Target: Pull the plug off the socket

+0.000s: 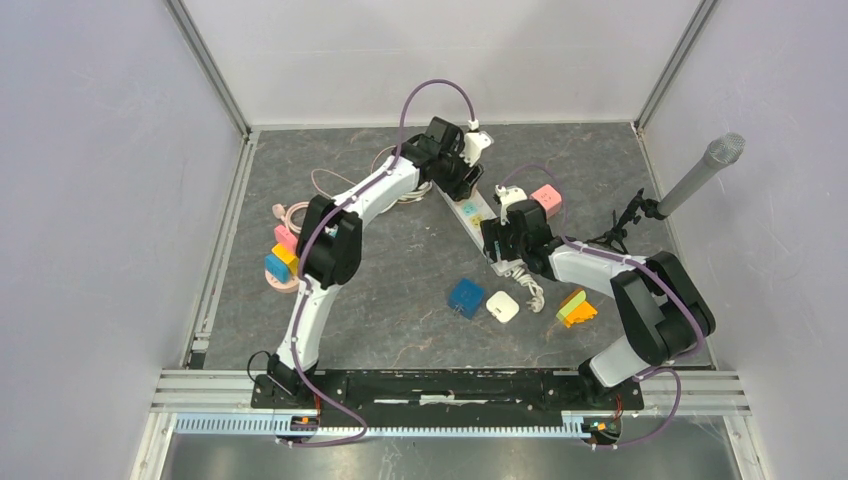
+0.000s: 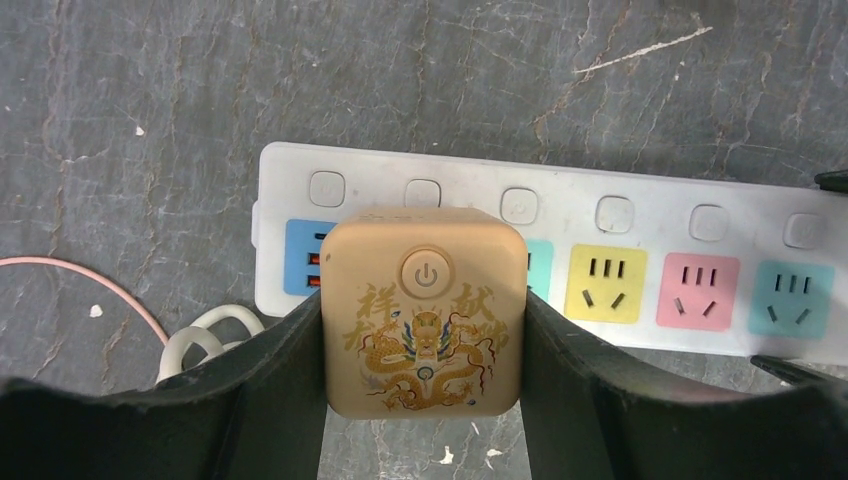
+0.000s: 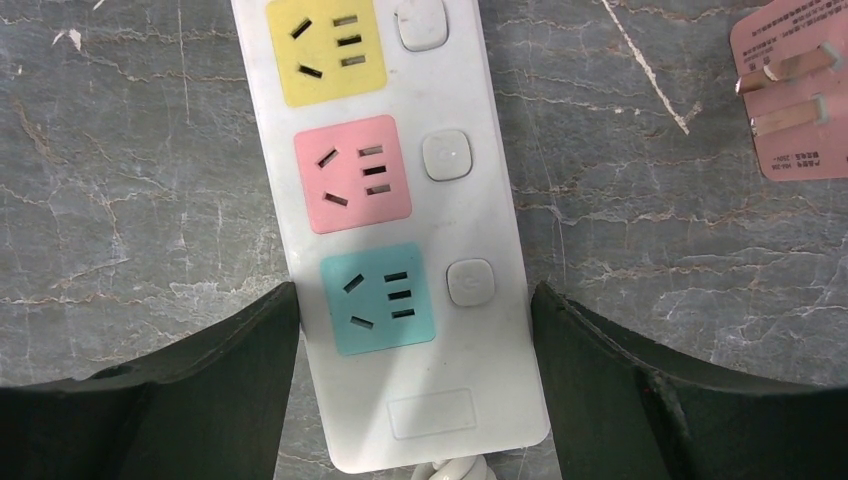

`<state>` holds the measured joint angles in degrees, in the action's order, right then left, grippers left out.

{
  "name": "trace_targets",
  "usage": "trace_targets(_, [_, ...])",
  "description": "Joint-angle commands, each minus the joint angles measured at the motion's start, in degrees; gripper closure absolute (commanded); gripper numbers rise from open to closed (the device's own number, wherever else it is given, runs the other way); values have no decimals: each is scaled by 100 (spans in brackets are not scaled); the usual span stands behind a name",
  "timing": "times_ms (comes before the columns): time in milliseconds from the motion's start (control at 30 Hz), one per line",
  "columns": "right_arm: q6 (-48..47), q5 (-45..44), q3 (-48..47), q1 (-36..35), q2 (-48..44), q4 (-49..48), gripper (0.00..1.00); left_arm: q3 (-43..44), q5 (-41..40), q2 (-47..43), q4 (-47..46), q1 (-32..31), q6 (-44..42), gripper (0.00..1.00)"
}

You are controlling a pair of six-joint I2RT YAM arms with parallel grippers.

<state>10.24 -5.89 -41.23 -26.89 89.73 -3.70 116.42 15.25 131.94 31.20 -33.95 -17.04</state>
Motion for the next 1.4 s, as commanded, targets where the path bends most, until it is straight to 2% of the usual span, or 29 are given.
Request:
trace_targets(0, [-142,-256,340,44,535,594,69,332,94,-369,103,-376,33,83])
trace_targets(367, [-87,-454,259,60,428,555,67,-71,79,-1241,-38,-200,330,83])
trace_targets(600, [-161,-625,20,457,353,598,64,-1394,40,-2199,-668,-155,1584,72])
trace_targets(700, [-167,-589,-95,527,254,539,57,-2070,300,-2479,-1010,-155,2389,69])
trace_targets(800, [-346,-72,-142,534,-2,261,41,-2629,565,-2608,-1407,-160,3031,66])
trace_targets(833, [-349,13,-186,535,-108,239,33,-2788,678,-2628,-1554,-160,3144,64])
trace_targets(933, [-354,326,-246,536,-484,124,20,-3067,729,-2560,-1704,-147,3400,62])
trace_targets(1067, [-206,446,-232,532,-1048,44,16,-2983,800,-2259,-1675,-116,3901,58])
trace_targets(1233, [-156,-100,-209,553,-1778,105,16,-2983,1382,-1804,-1732,-114,4387,53])
trace_targets(1367, [-191,-301,-205,562,-2232,173,15,-2999,1523,-1621,-1742,-117,4643,50])
